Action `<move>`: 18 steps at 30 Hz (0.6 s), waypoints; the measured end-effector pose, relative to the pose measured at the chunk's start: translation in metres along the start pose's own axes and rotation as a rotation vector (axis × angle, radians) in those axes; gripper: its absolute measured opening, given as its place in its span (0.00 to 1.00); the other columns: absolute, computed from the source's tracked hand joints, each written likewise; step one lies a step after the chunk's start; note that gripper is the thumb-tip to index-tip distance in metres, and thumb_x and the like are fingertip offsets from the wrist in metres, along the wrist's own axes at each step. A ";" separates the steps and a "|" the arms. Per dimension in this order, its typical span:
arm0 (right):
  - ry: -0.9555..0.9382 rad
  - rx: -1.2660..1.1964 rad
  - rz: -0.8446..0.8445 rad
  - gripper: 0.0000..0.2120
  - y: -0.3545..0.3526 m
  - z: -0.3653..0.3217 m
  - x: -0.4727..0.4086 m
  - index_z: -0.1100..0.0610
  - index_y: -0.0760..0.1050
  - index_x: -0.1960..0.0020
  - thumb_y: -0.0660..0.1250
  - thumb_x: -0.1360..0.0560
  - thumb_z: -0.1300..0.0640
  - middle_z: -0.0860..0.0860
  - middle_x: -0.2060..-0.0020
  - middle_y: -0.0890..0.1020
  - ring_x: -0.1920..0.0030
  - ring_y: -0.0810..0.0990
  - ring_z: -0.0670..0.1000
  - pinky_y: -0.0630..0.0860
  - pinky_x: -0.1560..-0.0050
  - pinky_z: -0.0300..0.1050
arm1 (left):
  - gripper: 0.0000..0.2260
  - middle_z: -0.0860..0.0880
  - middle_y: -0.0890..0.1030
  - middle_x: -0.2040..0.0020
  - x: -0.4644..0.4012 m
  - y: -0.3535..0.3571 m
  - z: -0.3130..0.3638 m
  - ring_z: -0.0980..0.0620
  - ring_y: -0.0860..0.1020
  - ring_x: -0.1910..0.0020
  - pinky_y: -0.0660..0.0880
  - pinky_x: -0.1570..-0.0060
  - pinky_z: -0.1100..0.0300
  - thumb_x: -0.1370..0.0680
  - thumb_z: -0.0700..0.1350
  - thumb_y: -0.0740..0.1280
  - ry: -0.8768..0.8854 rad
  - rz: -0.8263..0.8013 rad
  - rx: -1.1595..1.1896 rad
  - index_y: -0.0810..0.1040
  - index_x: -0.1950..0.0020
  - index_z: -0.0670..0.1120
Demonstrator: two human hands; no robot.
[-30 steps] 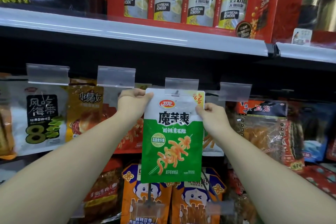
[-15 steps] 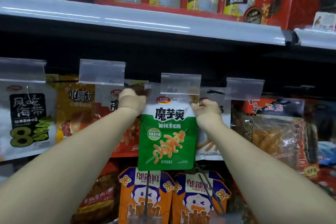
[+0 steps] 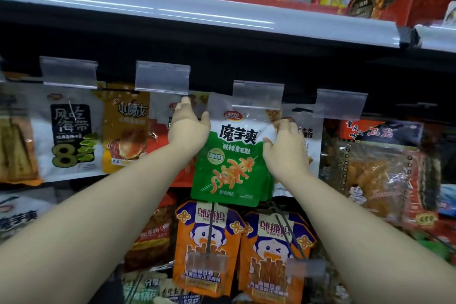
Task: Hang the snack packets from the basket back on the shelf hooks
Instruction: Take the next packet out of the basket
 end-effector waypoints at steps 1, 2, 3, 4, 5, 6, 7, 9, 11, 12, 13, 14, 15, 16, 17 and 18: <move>-0.047 0.043 -0.001 0.19 -0.002 -0.004 0.005 0.57 0.66 0.32 0.61 0.21 0.55 0.54 0.35 0.71 0.35 0.67 0.55 0.67 0.40 0.49 | 0.25 0.41 0.69 0.29 0.005 -0.005 -0.004 0.39 0.72 0.34 0.73 0.39 0.49 0.21 0.47 0.63 0.032 0.008 -0.011 0.61 0.26 0.45; -0.084 0.078 -0.015 0.19 -0.003 -0.007 0.011 0.57 0.66 0.31 0.60 0.21 0.54 0.54 0.35 0.71 0.35 0.66 0.55 0.66 0.38 0.49 | 0.23 0.41 0.73 0.33 0.010 -0.011 -0.009 0.38 0.76 0.41 0.76 0.47 0.49 0.21 0.47 0.63 0.056 0.017 -0.027 0.63 0.28 0.47; -0.114 0.111 -0.040 0.19 -0.003 -0.010 0.018 0.58 0.66 0.31 0.59 0.21 0.54 0.54 0.35 0.71 0.35 0.66 0.55 0.66 0.37 0.49 | 0.21 0.41 0.77 0.39 0.016 -0.018 -0.015 0.38 0.79 0.47 0.77 0.54 0.51 0.22 0.47 0.63 0.068 0.018 -0.058 0.65 0.30 0.48; -0.138 0.136 -0.066 0.19 -0.003 -0.014 0.025 0.58 0.65 0.31 0.59 0.21 0.54 0.55 0.35 0.71 0.35 0.66 0.56 0.66 0.37 0.49 | 0.20 0.41 0.79 0.43 0.022 -0.025 -0.021 0.39 0.79 0.50 0.76 0.57 0.52 0.22 0.47 0.62 0.081 0.016 -0.109 0.66 0.31 0.47; -0.152 0.156 -0.093 0.20 -0.003 -0.018 0.034 0.59 0.65 0.31 0.58 0.21 0.54 0.55 0.35 0.72 0.35 0.67 0.56 0.66 0.37 0.50 | 0.20 0.41 0.79 0.43 0.030 -0.034 -0.027 0.39 0.79 0.49 0.76 0.56 0.51 0.22 0.47 0.62 0.096 0.006 -0.167 0.66 0.31 0.47; -0.157 0.168 -0.111 0.20 -0.003 -0.023 0.043 0.59 0.64 0.31 0.58 0.21 0.54 0.56 0.36 0.72 0.34 0.67 0.57 0.67 0.36 0.52 | 0.20 0.42 0.78 0.41 0.038 -0.041 -0.034 0.39 0.78 0.45 0.77 0.51 0.49 0.22 0.48 0.62 0.119 -0.017 -0.217 0.67 0.31 0.46; -0.151 0.176 -0.130 0.19 -0.004 -0.028 0.054 0.60 0.64 0.32 0.58 0.21 0.54 0.56 0.36 0.72 0.34 0.67 0.58 0.67 0.37 0.53 | 0.20 0.43 0.77 0.39 0.047 -0.049 -0.041 0.40 0.77 0.43 0.76 0.47 0.48 0.22 0.49 0.62 0.139 -0.051 -0.266 0.67 0.31 0.46; -0.140 0.197 -0.159 0.19 -0.002 -0.038 0.077 0.60 0.65 0.32 0.58 0.21 0.54 0.57 0.37 0.72 0.35 0.68 0.58 0.69 0.40 0.53 | 0.19 0.44 0.77 0.37 0.062 -0.065 -0.061 0.41 0.77 0.42 0.76 0.47 0.47 0.22 0.50 0.61 0.165 -0.120 -0.364 0.68 0.32 0.46; -0.145 0.237 -0.177 0.18 0.003 -0.048 0.102 0.60 0.65 0.33 0.58 0.21 0.54 0.57 0.37 0.72 0.36 0.68 0.59 0.69 0.40 0.53 | 0.19 0.44 0.78 0.40 0.077 -0.083 -0.087 0.40 0.78 0.46 0.78 0.53 0.48 0.22 0.52 0.60 0.179 -0.168 -0.468 0.68 0.34 0.46; -0.148 0.260 -0.190 0.19 0.007 -0.054 0.116 0.60 0.65 0.33 0.59 0.21 0.54 0.57 0.37 0.72 0.36 0.68 0.59 0.69 0.40 0.54 | 0.19 0.44 0.78 0.41 0.085 -0.093 -0.101 0.40 0.78 0.48 0.78 0.55 0.48 0.22 0.54 0.60 0.192 -0.186 -0.521 0.68 0.34 0.46; -0.147 0.286 -0.212 0.19 0.012 -0.059 0.131 0.60 0.64 0.33 0.59 0.21 0.54 0.57 0.37 0.71 0.36 0.68 0.60 0.69 0.39 0.54 | 0.20 0.44 0.78 0.41 0.092 -0.103 -0.115 0.40 0.78 0.49 0.78 0.56 0.48 0.21 0.54 0.59 0.207 -0.204 -0.575 0.67 0.33 0.46; -0.139 0.312 -0.237 0.20 0.018 -0.064 0.148 0.60 0.63 0.32 0.59 0.21 0.54 0.57 0.36 0.71 0.36 0.68 0.60 0.69 0.39 0.54 | 0.20 0.44 0.77 0.41 0.101 -0.112 -0.130 0.40 0.78 0.48 0.78 0.56 0.49 0.21 0.55 0.59 0.227 -0.220 -0.624 0.67 0.33 0.46; -0.124 0.336 -0.260 0.20 0.023 -0.069 0.165 0.59 0.63 0.32 0.59 0.21 0.53 0.57 0.36 0.71 0.35 0.67 0.59 0.68 0.39 0.54 | 0.20 0.44 0.77 0.41 0.110 -0.122 -0.144 0.40 0.77 0.47 0.76 0.56 0.49 0.21 0.55 0.59 0.247 -0.240 -0.667 0.68 0.33 0.46; -0.106 0.352 -0.280 0.20 0.029 -0.075 0.184 0.59 0.63 0.32 0.59 0.21 0.53 0.57 0.37 0.71 0.35 0.67 0.60 0.68 0.40 0.54 | 0.20 0.44 0.76 0.40 0.119 -0.131 -0.158 0.40 0.77 0.45 0.74 0.55 0.49 0.21 0.55 0.58 0.274 -0.266 -0.704 0.69 0.34 0.45; -0.088 0.361 -0.294 0.20 0.034 -0.081 0.203 0.59 0.64 0.32 0.59 0.22 0.54 0.57 0.37 0.71 0.36 0.67 0.60 0.68 0.40 0.54 | 0.19 0.44 0.76 0.40 0.129 -0.140 -0.172 0.41 0.76 0.44 0.74 0.55 0.50 0.21 0.55 0.58 0.307 -0.301 -0.736 0.69 0.34 0.45; -0.071 0.365 -0.306 0.19 0.039 -0.086 0.221 0.60 0.64 0.33 0.58 0.22 0.54 0.58 0.38 0.71 0.36 0.67 0.60 0.68 0.40 0.54 | 0.19 0.44 0.76 0.40 0.140 -0.147 -0.187 0.41 0.76 0.44 0.73 0.56 0.50 0.20 0.55 0.58 0.343 -0.339 -0.763 0.69 0.35 0.45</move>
Point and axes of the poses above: each hand's wrist, its own x-axis away from the middle knuckle, its own y-axis out of the palm, z = x × y, the point moved 4 cm from there along -x, towards the middle knuckle
